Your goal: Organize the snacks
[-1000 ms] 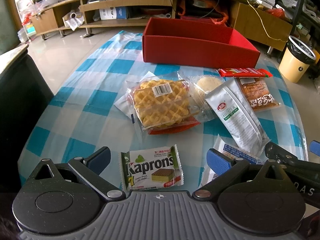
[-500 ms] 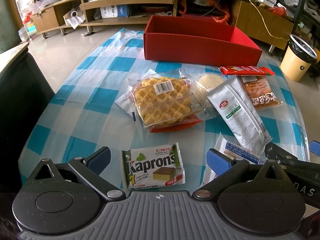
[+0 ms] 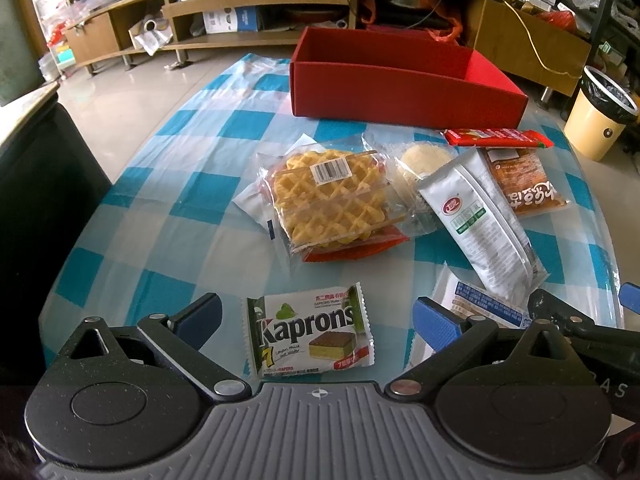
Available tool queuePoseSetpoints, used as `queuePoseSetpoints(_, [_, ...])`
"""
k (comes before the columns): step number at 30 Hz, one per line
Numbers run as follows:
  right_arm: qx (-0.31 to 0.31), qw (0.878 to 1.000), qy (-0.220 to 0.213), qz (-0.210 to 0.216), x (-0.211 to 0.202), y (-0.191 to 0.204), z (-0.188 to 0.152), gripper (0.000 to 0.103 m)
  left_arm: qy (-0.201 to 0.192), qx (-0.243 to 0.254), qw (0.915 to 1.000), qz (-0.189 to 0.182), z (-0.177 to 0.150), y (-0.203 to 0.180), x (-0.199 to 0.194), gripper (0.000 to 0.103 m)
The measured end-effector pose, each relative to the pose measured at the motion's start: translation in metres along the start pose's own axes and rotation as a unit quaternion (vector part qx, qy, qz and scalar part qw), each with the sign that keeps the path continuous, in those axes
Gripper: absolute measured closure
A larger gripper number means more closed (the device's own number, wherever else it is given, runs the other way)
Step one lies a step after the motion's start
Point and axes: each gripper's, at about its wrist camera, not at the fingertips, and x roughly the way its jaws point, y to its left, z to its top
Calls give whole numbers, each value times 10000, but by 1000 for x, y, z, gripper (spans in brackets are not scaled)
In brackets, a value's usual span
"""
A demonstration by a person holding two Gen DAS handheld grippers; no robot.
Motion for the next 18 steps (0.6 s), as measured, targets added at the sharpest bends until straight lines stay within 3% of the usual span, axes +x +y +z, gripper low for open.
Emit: queuePoseSetpoints(18, [-55,9999,114,49,3,2,-2,1,70,35,10000,48,-2,-1,2,2])
